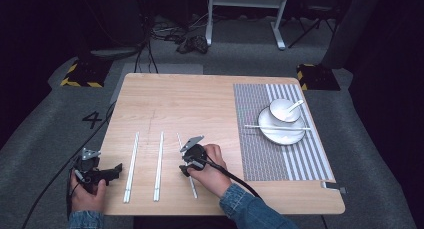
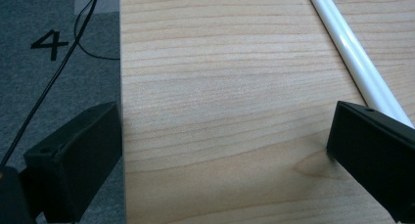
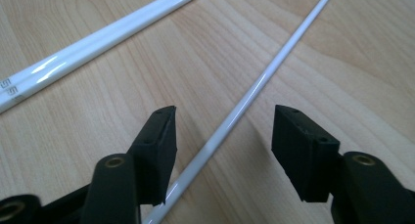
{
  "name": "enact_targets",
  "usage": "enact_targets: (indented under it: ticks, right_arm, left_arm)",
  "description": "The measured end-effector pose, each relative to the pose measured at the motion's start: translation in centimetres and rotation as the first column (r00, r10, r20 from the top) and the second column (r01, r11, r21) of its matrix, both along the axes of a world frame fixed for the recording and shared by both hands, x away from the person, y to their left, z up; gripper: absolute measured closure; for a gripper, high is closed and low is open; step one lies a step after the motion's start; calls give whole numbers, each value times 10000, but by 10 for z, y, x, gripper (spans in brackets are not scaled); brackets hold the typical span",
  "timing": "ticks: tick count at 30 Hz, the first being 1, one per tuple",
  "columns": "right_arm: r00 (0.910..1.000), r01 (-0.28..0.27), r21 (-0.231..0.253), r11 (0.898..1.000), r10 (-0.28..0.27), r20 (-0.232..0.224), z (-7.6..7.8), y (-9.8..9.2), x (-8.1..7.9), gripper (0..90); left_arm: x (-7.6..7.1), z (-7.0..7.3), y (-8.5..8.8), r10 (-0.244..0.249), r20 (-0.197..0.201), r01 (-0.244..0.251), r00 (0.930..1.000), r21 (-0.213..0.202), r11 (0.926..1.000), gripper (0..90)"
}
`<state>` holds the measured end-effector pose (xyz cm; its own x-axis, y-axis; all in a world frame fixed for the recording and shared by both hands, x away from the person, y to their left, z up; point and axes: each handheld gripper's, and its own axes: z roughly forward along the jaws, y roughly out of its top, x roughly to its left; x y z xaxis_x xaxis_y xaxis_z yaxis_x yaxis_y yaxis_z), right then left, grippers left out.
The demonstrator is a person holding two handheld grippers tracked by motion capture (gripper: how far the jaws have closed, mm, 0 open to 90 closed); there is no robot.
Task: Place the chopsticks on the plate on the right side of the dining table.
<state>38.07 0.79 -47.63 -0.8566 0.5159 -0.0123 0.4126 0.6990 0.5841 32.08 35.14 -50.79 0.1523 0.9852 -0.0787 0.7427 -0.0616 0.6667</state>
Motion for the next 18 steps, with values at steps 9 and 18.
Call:
enact_targets:
  ticks: [9,18]
  right_arm:
    - [9999,10,-158,9999,-12,-139,-4,-9,-3,597]
    - [9973,691,-93,9976,-693,-233,-3,-36,4,738]
  left_arm:
    - [0,0,-1,-7,14,7,10000,31,10000,3]
    - [0,0,-1,-7,21,7,10000,38,10000,3]
